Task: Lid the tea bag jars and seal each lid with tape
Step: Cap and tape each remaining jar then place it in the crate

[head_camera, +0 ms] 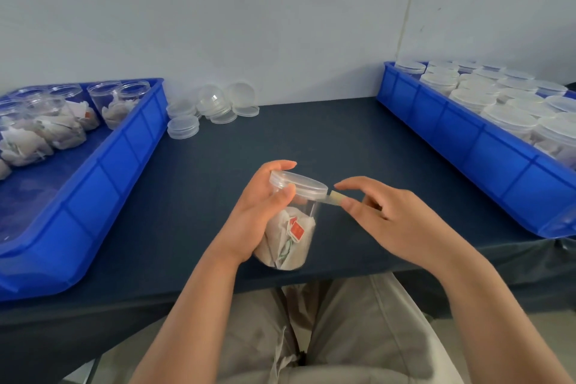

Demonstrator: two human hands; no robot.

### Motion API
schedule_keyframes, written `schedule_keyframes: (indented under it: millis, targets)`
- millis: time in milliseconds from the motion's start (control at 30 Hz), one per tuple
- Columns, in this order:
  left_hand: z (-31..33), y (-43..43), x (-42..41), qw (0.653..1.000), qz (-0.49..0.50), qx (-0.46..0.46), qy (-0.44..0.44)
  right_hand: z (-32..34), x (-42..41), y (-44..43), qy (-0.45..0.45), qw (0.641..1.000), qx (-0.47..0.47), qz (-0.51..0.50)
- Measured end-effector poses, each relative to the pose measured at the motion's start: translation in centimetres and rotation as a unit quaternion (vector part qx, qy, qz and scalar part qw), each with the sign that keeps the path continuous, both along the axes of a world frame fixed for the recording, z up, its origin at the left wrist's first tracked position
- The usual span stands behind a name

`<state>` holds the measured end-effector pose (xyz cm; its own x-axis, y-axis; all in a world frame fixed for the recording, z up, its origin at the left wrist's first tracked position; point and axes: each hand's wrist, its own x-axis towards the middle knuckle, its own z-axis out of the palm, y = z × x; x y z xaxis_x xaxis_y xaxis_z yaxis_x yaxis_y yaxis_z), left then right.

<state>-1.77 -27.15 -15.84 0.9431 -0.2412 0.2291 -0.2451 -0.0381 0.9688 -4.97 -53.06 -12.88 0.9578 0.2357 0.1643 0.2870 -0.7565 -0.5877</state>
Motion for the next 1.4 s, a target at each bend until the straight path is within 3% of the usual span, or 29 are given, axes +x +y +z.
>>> schedule_keyframes:
  millis: [200,400,567,700,867,933,1067,1200,1400]
  targets:
    - [-1.5,0.0,0.4,0.993,-0.039,-0.070,0.091,-0.7,0.2,1.1,-0.016,1.000,0.011,0.013]
    - [-1.7,-0.2,0.8,0.998,-0.024,-0.046,0.047,-0.2,-0.3,1.8,-0.030,0.999,-0.011,0.023]
    - [-1.3,-0.4,-0.1,0.995,0.093,0.002,-0.037,-0.6,-0.6,2.2,-0.066,0.997,-0.039,-0.025]
    - [-0.4,-1.1,-2.1,0.964,0.189,0.147,-0.112,-0.4,-1.1,2.9,-0.070,0.995,-0.048,-0.054]
    - [0.6,-3.4,-3.4,0.942,0.254,0.209,-0.061,-0.1,-2.4,4.8,-0.113,0.989,-0.074,-0.054]
    - [1.0,-3.1,-3.0,0.945,0.255,0.193,-0.062,-0.2,-2.4,4.9,-0.104,0.992,-0.057,-0.050]
    - [1.0,-2.1,-1.8,0.958,0.236,0.161,-0.036,-0.5,-1.5,3.8,0.008,0.999,0.033,-0.005]
    - [0.9,-1.3,-1.3,0.964,0.220,0.147,-0.039,-0.1,-1.2,2.7,0.042,0.998,0.027,0.029]
    - [1.3,-0.1,-0.4,0.980,0.141,0.134,-0.047,0.0,-0.6,1.2,0.002,1.000,-0.009,0.027]
